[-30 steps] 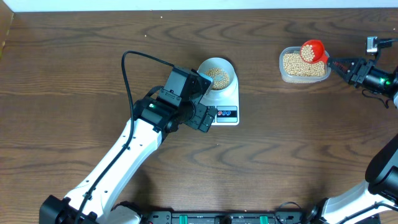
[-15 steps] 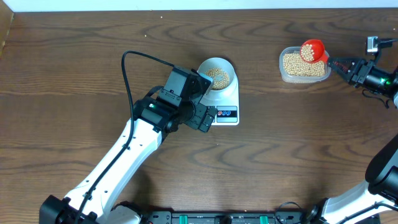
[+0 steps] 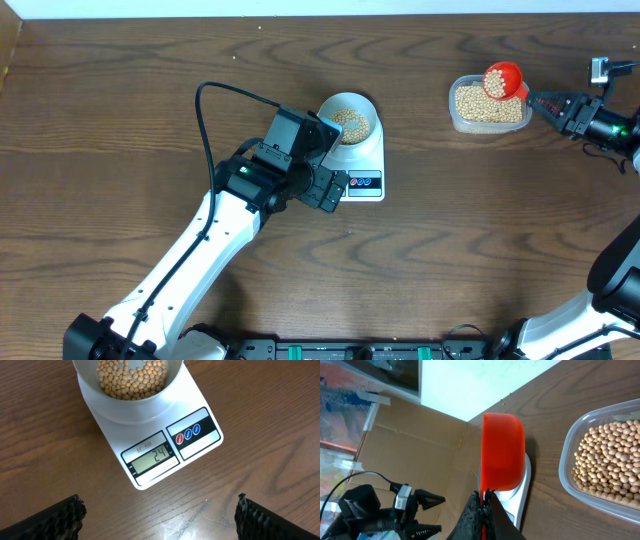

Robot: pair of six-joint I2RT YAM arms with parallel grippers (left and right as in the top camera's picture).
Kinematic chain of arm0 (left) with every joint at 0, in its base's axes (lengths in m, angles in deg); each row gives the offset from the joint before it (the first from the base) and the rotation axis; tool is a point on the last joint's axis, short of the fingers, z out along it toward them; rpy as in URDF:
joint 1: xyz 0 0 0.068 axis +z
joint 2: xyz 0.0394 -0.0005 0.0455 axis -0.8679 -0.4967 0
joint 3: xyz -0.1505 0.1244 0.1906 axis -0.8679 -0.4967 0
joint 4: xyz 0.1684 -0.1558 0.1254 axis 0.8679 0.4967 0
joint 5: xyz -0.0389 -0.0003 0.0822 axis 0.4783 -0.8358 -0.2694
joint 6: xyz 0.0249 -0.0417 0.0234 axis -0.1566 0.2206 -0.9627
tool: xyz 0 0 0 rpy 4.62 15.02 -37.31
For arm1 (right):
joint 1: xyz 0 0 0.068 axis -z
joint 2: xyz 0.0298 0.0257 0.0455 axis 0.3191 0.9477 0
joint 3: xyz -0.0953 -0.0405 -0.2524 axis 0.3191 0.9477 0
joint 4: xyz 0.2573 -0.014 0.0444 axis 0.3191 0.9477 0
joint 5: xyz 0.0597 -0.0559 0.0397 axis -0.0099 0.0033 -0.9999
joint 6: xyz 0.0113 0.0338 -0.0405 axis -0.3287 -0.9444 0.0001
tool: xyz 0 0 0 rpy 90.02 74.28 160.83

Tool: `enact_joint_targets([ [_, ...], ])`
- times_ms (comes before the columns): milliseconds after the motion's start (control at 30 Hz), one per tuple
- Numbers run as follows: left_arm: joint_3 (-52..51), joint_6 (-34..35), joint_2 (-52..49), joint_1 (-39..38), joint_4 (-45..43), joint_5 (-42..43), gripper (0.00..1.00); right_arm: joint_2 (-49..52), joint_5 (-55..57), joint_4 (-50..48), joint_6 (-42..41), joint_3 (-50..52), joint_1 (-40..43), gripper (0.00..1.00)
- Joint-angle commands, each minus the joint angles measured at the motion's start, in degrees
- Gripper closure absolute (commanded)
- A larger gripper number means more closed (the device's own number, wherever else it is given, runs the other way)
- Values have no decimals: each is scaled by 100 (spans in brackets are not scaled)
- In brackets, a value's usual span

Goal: Scoop item into bowl and weigh 50g on scale
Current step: 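Scoop more soybeans from the tub with the red scoop, right gripper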

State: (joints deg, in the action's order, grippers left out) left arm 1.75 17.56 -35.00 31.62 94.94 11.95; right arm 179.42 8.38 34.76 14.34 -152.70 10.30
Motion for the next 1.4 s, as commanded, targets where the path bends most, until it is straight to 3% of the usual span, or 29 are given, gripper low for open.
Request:
enact_joint_targets([
  [0,7,-37,52,31,-2,50,2,70,-186,-4,127,13,-111,99],
  [1367,7,-39,52,31,-2,50,2,70,11,13,127,13,-378,99],
])
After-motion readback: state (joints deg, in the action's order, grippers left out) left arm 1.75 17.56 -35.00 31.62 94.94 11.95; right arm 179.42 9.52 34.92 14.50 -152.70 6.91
